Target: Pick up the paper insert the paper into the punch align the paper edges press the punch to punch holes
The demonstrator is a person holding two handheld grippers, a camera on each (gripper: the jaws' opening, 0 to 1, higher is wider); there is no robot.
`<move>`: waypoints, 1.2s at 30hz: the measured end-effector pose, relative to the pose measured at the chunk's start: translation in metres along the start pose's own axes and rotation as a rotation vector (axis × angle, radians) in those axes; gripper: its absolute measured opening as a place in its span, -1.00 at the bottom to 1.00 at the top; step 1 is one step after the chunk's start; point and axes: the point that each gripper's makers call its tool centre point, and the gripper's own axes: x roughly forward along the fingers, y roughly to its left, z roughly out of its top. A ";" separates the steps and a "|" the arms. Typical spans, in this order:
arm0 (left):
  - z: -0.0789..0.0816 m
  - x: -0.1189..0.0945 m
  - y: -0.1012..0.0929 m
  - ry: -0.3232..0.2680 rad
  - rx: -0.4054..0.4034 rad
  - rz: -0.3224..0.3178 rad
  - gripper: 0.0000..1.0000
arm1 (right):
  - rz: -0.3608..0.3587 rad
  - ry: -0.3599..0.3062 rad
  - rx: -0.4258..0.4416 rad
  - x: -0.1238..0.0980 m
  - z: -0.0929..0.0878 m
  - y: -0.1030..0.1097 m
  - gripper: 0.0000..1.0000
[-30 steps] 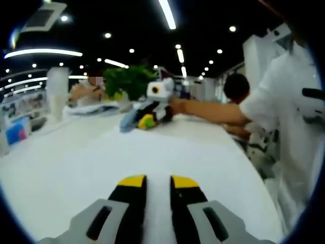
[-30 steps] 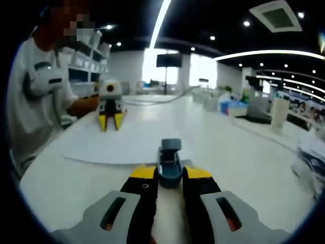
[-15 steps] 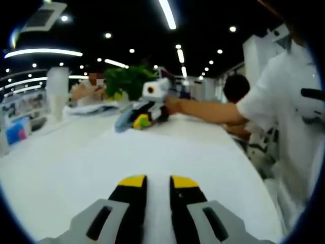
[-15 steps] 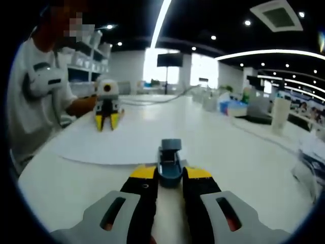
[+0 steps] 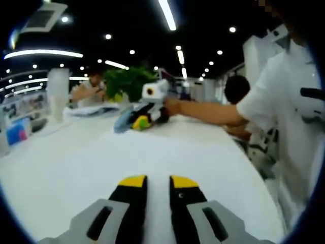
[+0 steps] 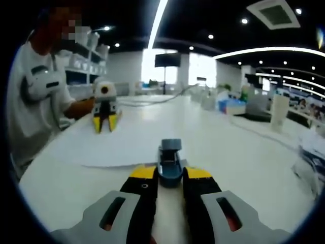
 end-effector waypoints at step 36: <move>0.005 0.005 0.036 -0.006 0.029 0.141 0.03 | -0.972 -0.008 0.275 -0.057 -0.013 -0.038 -0.58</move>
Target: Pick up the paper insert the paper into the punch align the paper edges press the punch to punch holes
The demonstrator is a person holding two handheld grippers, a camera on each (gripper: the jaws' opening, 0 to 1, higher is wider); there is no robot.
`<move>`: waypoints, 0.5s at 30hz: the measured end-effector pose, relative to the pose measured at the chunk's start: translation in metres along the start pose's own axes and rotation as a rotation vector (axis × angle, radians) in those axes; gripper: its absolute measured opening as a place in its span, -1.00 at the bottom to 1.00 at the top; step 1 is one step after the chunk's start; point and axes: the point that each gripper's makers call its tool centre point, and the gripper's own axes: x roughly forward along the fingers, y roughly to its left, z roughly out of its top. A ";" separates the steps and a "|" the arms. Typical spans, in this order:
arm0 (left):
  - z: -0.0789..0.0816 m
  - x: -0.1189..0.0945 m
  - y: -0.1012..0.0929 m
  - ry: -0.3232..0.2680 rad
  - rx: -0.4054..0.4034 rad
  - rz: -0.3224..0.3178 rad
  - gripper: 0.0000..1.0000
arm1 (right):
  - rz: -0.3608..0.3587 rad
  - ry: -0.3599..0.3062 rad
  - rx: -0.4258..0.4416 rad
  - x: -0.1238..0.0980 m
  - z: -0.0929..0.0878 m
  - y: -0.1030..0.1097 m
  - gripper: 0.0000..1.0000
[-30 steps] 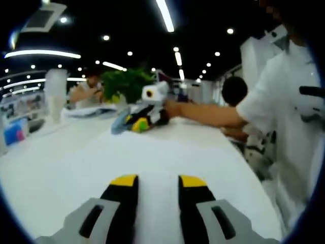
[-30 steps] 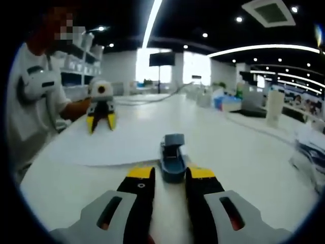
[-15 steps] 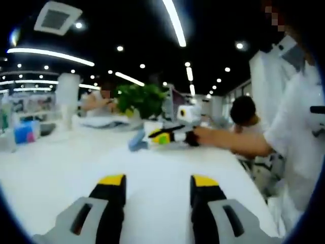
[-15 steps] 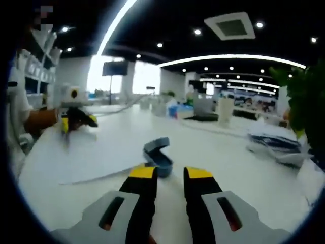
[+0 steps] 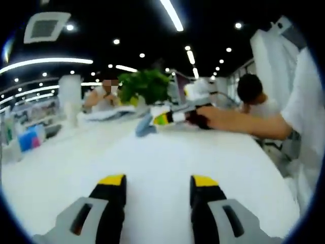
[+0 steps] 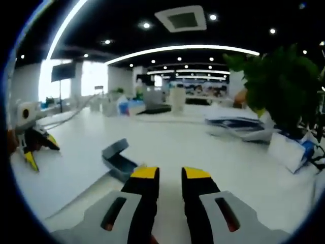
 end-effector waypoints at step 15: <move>0.010 -0.003 0.001 -0.039 -0.059 -0.009 0.08 | -0.031 0.039 0.009 0.003 -0.006 0.005 -0.50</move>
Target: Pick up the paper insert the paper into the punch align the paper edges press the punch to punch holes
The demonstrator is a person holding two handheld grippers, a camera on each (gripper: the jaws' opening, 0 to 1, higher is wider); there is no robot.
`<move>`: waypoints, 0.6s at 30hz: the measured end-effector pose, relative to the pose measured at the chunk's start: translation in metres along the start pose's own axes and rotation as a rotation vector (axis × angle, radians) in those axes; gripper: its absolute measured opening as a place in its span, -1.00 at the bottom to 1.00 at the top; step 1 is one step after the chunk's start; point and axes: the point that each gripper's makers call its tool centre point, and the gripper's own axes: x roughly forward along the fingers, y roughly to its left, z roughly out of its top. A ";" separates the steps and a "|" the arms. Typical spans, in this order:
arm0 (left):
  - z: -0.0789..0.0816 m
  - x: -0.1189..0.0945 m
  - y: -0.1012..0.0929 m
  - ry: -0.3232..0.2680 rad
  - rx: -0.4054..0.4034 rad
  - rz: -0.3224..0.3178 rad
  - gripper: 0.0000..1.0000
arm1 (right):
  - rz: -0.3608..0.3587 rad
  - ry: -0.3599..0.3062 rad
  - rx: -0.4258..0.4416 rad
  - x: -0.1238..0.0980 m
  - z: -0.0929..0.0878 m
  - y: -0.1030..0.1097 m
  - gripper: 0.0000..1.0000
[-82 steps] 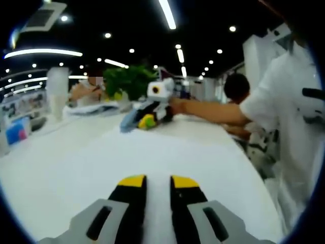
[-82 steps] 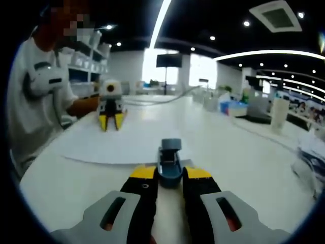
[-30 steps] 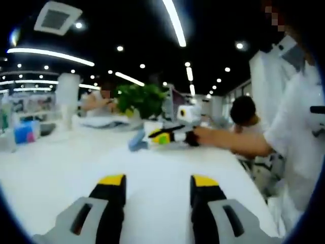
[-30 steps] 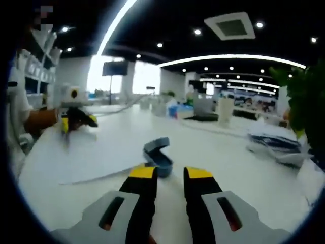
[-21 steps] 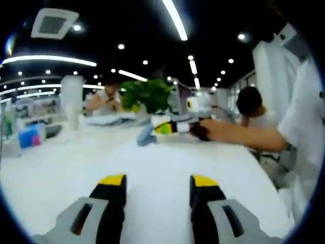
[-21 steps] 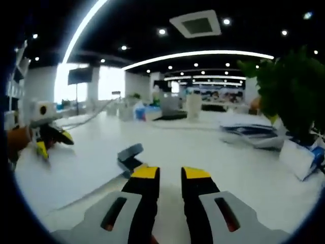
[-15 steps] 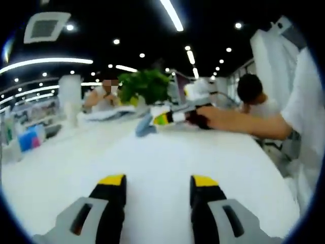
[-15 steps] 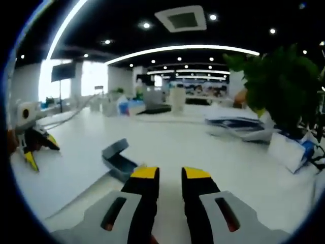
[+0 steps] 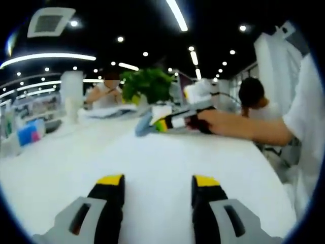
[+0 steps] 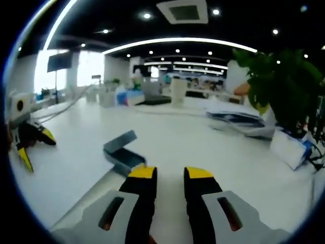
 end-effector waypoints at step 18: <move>0.071 0.089 0.026 -0.051 0.074 -0.169 0.10 | -0.013 -0.121 0.158 -0.017 0.014 -0.019 -0.45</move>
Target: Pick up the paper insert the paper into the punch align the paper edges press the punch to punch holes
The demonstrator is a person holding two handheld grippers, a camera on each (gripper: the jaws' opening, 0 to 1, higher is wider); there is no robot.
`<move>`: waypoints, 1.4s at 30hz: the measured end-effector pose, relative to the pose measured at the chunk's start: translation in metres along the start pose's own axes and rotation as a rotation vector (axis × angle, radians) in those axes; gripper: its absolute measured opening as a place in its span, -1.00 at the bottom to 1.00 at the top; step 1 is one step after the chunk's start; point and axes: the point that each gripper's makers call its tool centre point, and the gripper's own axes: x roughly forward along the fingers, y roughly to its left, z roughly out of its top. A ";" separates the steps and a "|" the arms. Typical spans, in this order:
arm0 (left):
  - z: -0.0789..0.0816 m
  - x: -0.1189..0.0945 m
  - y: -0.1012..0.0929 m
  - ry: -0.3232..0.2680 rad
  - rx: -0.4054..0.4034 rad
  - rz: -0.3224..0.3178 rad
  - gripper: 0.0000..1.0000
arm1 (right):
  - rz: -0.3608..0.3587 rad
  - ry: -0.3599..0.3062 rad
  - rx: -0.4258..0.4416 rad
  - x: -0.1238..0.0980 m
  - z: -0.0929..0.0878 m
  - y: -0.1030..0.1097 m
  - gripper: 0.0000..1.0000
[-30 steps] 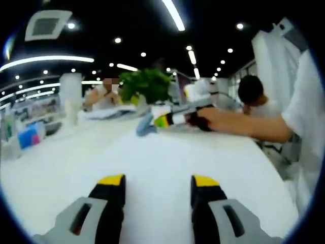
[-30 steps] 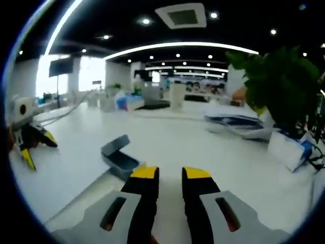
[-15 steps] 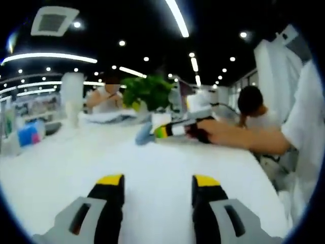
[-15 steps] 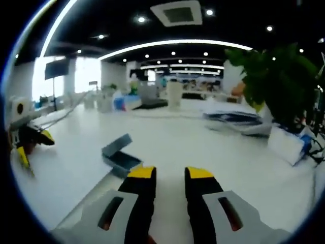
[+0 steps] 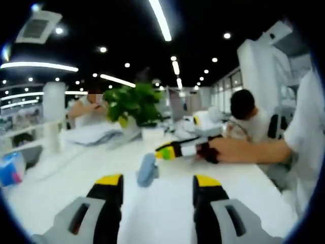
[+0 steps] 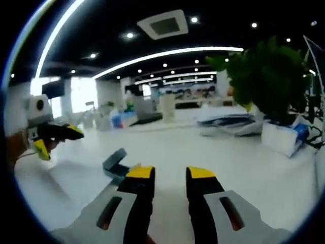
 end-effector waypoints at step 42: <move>-0.042 0.091 -0.001 0.034 0.063 -0.223 -0.23 | -0.010 0.026 -0.024 0.005 -0.006 0.001 -0.39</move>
